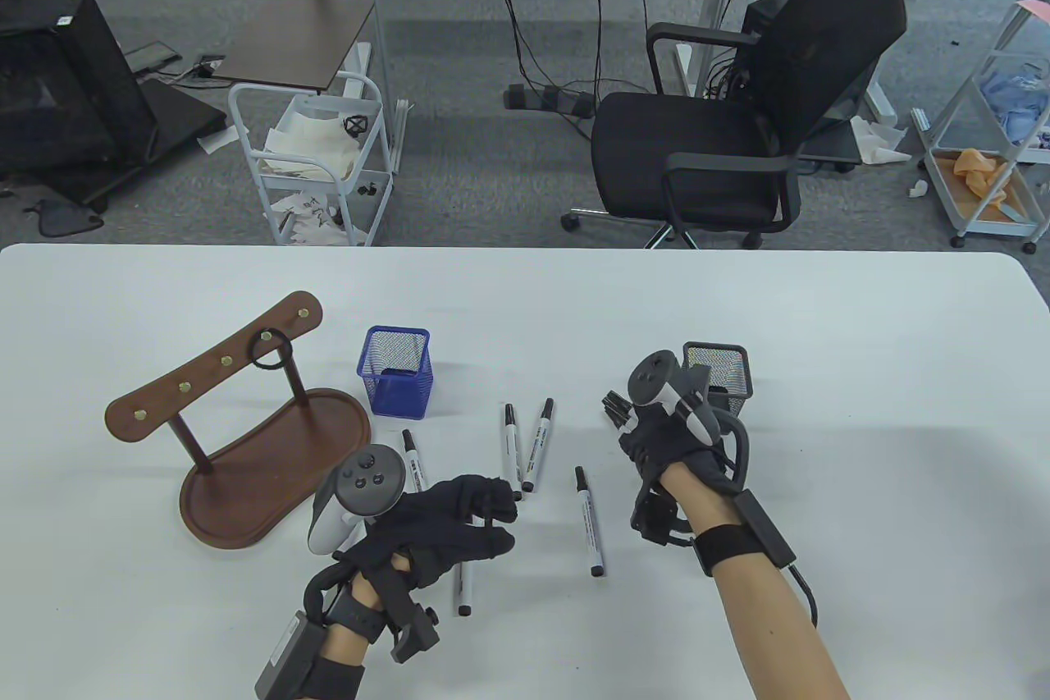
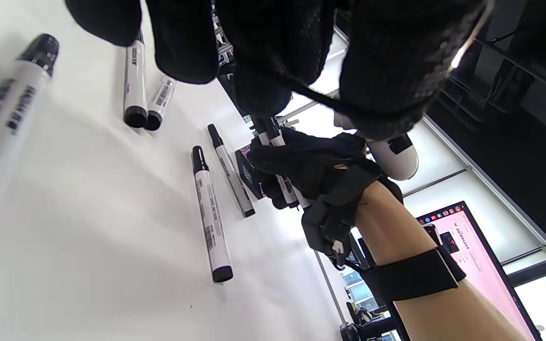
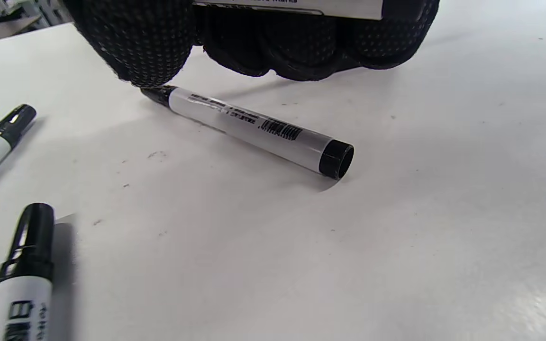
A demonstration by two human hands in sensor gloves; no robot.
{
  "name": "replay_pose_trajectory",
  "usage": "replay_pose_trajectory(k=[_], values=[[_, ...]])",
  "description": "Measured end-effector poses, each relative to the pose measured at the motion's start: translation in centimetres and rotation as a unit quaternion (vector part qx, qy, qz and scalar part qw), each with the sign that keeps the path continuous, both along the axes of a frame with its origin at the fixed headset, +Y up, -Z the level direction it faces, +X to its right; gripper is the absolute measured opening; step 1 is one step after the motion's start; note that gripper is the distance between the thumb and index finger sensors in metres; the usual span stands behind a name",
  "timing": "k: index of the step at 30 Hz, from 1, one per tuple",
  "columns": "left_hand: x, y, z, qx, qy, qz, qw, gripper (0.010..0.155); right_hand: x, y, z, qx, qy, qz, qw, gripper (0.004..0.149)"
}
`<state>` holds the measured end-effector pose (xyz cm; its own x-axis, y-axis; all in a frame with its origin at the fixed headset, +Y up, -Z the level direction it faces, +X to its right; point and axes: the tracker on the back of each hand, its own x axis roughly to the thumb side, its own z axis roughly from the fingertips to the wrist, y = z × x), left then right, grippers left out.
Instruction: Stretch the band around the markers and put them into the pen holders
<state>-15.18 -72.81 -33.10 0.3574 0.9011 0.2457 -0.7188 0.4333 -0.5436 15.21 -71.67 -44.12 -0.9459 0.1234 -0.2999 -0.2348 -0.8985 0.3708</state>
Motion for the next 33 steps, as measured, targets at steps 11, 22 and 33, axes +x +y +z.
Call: replay_pose_trajectory(k=[11, 22, 33], values=[[0.0, 0.0, 0.0, -0.001, 0.001, 0.001, 1.000, 0.068, -0.1, -1.6, -0.8, -0.003, -0.018, 0.034, 0.999, 0.058], [0.0, 0.0, 0.0, -0.001, 0.001, 0.001, 1.000, 0.068, -0.2, -2.4, -1.1, -0.004, -0.026, 0.061, 0.998, 0.057], [-0.2, 0.0, -0.1, -0.001, 0.003, 0.002, 1.000, 0.068, -0.7, -3.1, -1.3, -0.035, -0.035, 0.042, 0.998, 0.053]])
